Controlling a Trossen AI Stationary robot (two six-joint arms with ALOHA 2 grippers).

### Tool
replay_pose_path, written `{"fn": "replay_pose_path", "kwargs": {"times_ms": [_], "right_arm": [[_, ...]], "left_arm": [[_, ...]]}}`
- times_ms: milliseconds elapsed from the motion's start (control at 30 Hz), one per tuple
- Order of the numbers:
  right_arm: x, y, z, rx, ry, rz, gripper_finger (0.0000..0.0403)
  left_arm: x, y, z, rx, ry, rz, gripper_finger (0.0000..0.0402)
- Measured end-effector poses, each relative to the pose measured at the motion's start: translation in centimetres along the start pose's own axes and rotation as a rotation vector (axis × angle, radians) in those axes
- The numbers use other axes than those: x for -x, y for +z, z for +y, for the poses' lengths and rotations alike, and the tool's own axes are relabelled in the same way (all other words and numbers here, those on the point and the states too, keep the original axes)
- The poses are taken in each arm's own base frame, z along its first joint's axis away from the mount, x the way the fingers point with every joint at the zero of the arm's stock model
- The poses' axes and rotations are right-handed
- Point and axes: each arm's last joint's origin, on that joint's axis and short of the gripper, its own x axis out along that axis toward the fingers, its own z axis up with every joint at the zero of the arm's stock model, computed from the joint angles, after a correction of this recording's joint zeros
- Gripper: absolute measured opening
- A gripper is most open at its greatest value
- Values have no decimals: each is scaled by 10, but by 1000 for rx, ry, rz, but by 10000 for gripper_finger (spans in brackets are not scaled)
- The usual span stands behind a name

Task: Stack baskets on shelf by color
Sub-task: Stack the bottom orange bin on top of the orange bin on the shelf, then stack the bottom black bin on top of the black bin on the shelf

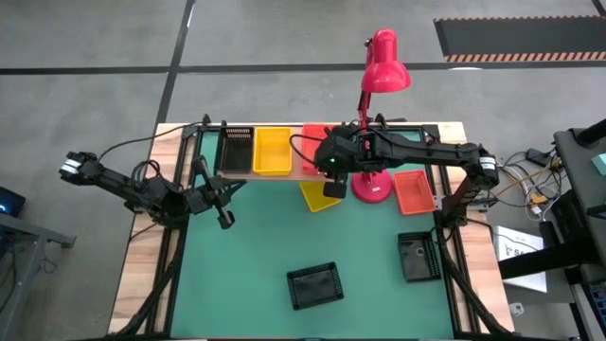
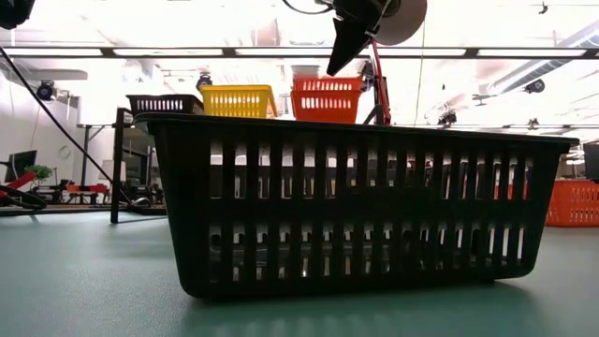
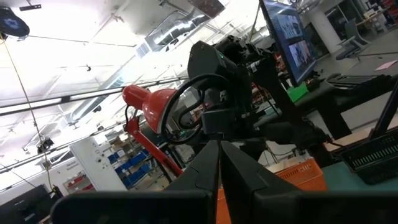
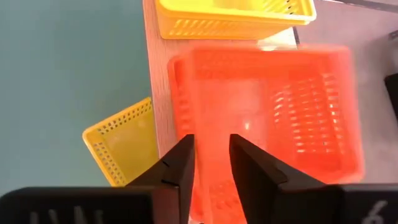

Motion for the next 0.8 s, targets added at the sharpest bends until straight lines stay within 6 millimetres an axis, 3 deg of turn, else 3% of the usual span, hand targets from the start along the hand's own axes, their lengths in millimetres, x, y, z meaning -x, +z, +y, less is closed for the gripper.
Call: {"fn": "replay_pose_path", "kwargs": {"times_ms": [267, 467, 667, 800], "right_arm": [[18, 8, -6, -26, -8, -68, 117], [22, 12, -5, -27, 7, -102, 79], [29, 8, 26, 56, 117, -80, 19], [40, -2, 55, 103, 176, -42, 10]], "left_arm": [[0, 0, 0, 0, 0, 0, 0], [0, 0, 0, -1, -1, 1, 0], [0, 0, 0, 0, -1, 1, 0], [0, -1, -1, 0, -3, 2, 0]]}}
